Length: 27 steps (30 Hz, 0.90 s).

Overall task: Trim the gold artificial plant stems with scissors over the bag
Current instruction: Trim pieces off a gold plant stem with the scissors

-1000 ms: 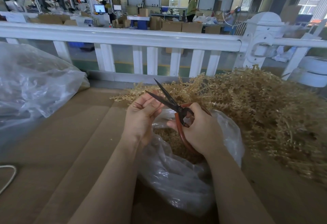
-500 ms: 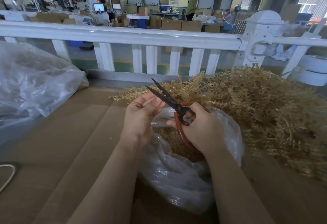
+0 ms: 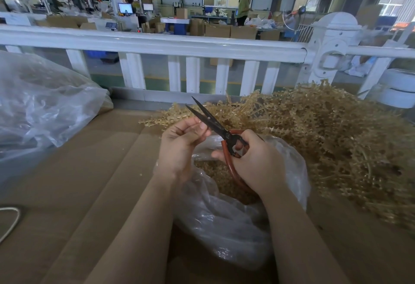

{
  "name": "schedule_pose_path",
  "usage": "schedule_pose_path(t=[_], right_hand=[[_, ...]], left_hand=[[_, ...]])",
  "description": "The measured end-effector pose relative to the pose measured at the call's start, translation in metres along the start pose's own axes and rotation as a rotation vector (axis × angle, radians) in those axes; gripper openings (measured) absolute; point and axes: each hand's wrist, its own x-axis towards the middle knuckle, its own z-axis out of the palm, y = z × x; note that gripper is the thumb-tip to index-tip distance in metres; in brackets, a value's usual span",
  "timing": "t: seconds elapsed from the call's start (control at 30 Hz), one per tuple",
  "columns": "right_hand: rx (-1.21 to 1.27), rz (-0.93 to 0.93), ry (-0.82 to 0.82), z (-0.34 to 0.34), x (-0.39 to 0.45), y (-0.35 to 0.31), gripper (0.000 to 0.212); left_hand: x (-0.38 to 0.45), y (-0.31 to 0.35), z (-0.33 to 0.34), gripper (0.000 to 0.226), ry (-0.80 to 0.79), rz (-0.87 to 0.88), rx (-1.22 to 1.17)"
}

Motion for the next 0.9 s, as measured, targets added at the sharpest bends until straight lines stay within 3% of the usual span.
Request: schedule_pose_path(t=[0.23,0.37,0.53,0.9], right_hand=[[0.012,-0.008,0.009,-0.0003,0.0006,0.0004,0.05],[0.003,0.056,-0.035,0.0008,0.0016,0.0023,0.055],[-0.051,0.039,-0.067,-0.004,0.0024,0.004,0.049],[-0.072,-0.001,-0.05,-0.0028,0.0026,0.0024,0.062]], left_hand=[[0.0001,0.0016,0.0026,0.009,0.015,0.015,-0.007],[-0.0005,0.0015,0.0046,0.026,0.02,0.063,0.091],[0.0002,0.0007,0.0057,0.03,0.013,0.133,0.256],[0.002,-0.0029,0.002,0.017,-0.049,0.192,0.363]])
